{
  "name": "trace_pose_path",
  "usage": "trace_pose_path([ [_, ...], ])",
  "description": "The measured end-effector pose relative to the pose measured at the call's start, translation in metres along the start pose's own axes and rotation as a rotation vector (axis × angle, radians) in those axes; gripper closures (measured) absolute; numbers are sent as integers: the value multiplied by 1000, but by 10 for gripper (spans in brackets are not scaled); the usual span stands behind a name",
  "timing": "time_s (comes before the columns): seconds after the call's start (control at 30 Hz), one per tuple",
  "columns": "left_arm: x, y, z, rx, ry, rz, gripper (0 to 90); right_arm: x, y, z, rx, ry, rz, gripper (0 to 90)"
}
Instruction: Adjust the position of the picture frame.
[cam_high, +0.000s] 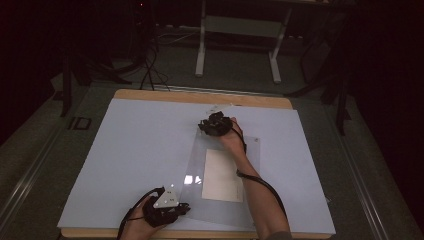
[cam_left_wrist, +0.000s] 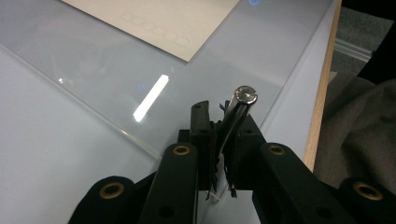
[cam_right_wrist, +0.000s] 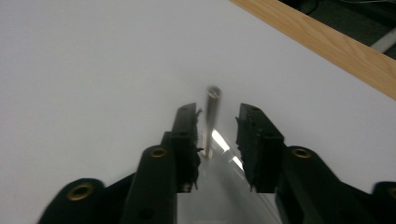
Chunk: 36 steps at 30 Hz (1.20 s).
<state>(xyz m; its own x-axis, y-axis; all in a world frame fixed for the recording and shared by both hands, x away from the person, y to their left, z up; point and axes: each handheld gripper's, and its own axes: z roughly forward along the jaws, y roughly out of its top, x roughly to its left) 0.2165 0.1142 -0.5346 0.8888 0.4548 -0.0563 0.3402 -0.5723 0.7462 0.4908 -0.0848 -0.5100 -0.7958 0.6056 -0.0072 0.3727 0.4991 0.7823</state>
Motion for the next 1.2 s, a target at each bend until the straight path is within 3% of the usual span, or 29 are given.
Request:
trace_pose_path([
  [0.27, -3, 0, 0, -5, 22, 5, 831, 5, -5, 28, 51, -12, 10, 816],
  [0.33, -3, -1, 1, -8, 31, 2, 833, 4, -6, 29, 37, -10, 54, 839],
  [0.6, -6, 0, 0, -8, 56, 10, 844, 6, -3, 29, 55, -27, 52, 850],
  [0.8, -8, -1, 0, -18, 67, 2, 849, 7, 0, 29, 89, -42, 18, 852],
  [1.0, -2, -1, -11, -97, 77, -36, 845, 6, 7, 22, 73, -59, 15, 849],
  [1.2, 7, -6, -22, -147, 102, -93, 834, 2, 12, 11, 82, -90, -13, 840],
])
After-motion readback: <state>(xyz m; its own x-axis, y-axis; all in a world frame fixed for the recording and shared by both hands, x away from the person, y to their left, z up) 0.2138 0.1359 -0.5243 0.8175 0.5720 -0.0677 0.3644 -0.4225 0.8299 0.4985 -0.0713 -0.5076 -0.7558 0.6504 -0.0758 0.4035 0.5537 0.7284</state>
